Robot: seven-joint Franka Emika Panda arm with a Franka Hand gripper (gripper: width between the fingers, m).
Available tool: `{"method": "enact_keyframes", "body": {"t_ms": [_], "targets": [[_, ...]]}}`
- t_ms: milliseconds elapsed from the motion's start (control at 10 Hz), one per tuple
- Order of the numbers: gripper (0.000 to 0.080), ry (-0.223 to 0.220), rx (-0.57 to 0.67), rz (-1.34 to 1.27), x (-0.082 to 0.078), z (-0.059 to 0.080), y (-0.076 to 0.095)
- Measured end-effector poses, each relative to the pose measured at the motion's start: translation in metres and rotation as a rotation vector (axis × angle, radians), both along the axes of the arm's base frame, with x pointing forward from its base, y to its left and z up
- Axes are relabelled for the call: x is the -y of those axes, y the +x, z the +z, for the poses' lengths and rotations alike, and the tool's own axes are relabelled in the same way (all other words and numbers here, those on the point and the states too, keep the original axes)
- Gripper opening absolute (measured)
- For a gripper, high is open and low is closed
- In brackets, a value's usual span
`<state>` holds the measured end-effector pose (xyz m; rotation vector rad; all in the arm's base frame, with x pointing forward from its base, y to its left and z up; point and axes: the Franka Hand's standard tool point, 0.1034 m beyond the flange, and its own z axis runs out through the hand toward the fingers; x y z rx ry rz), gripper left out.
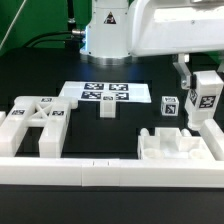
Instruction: Assemble chair
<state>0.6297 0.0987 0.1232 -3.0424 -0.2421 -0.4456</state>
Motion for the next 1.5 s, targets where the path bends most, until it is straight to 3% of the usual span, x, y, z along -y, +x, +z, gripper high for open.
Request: {"method": "enact_keyframes", "body": {"t_ms": [400,600,1000,1500], "targets": [[0.0287,-0.045,0.119,0.152,-0.019,0.0,0.015],[0.0287,-0.033,0.205,0.131,-0.014,-0.004,0.013],[0.0287,-0.046,0.194,0.13,0.003,-0.012,0.017],[0.0287,-0.041,0.187,0.142,-0.009,-0.03,0.017]]}}
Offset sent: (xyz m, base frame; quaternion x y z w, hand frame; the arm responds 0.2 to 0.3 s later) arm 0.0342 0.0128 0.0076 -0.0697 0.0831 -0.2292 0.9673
